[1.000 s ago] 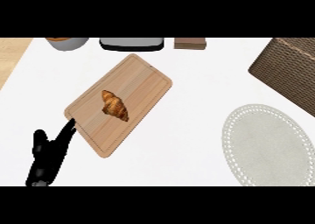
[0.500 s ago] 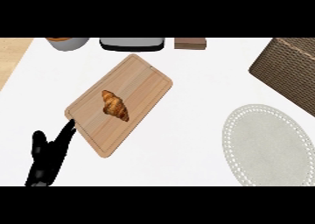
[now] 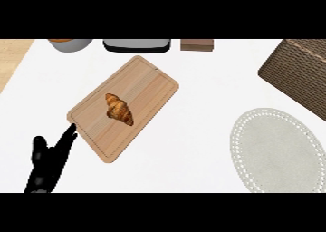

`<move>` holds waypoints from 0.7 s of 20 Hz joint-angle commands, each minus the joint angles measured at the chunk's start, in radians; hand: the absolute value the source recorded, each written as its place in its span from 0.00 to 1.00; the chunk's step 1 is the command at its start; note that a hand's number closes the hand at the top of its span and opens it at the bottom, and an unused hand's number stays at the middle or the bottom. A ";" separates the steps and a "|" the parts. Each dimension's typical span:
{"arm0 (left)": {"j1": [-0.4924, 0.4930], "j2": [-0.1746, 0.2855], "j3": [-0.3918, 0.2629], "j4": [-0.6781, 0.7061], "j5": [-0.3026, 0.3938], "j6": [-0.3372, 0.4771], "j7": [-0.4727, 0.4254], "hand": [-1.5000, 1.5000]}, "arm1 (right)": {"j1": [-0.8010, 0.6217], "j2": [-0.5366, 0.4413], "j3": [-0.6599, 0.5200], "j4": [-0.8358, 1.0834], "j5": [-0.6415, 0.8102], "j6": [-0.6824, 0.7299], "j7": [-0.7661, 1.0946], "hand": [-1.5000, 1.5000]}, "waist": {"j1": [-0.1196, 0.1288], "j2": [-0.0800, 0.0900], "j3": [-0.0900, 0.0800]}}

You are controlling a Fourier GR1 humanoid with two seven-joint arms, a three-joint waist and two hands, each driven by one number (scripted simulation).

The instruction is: Pick the bell pepper from the placemat and place it in the basket

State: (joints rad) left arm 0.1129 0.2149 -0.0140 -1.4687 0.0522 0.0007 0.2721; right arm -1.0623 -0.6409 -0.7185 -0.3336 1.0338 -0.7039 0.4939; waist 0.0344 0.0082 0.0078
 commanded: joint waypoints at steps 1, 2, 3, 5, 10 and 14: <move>-0.027 -0.022 -0.004 0.036 -0.001 0.011 0.040 0.50 | -0.002 -0.017 0.070 0.057 0.066 0.046 0.041 0.00 | -0.005 0.004 -0.007; 0.029 -0.023 0.016 0.088 0.009 -0.005 -0.041 0.50 | 0.043 -0.023 0.064 0.033 0.042 0.073 -0.002 0.00 | -0.019 -0.002 -0.008; 0.028 -0.013 -0.005 0.019 -0.003 -0.011 0.000 0.50 | 0.022 -0.023 0.076 0.042 0.053 0.042 0.020 0.00 | -0.006 0.001 -0.007; -0.014 0.017 0.039 0.044 0.033 -0.038 0.029 0.50 | 0.022 -0.055 0.063 0.026 0.020 0.055 -0.044 0.00 | -0.008 0.002 -0.007; -0.012 0.000 0.045 0.121 0.012 -0.037 -0.037 0.50 | 0.032 -0.059 0.068 -0.034 -0.020 0.060 -0.038 0.00 | -0.024 -0.004 -0.008; 0.012 -0.029 0.017 0.036 -0.017 0.007 0.010 0.50 | 0.074 -0.028 0.040 -0.110 -0.077 -0.033 -0.045 0.00 | -0.031 -0.008 -0.008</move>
State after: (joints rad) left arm 0.1256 0.2072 0.0093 -1.4638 0.0498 -0.0132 0.2563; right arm -1.0120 -0.6902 -0.6686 -0.3841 0.9961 -0.6884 0.4476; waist 0.0149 -0.0031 0.0079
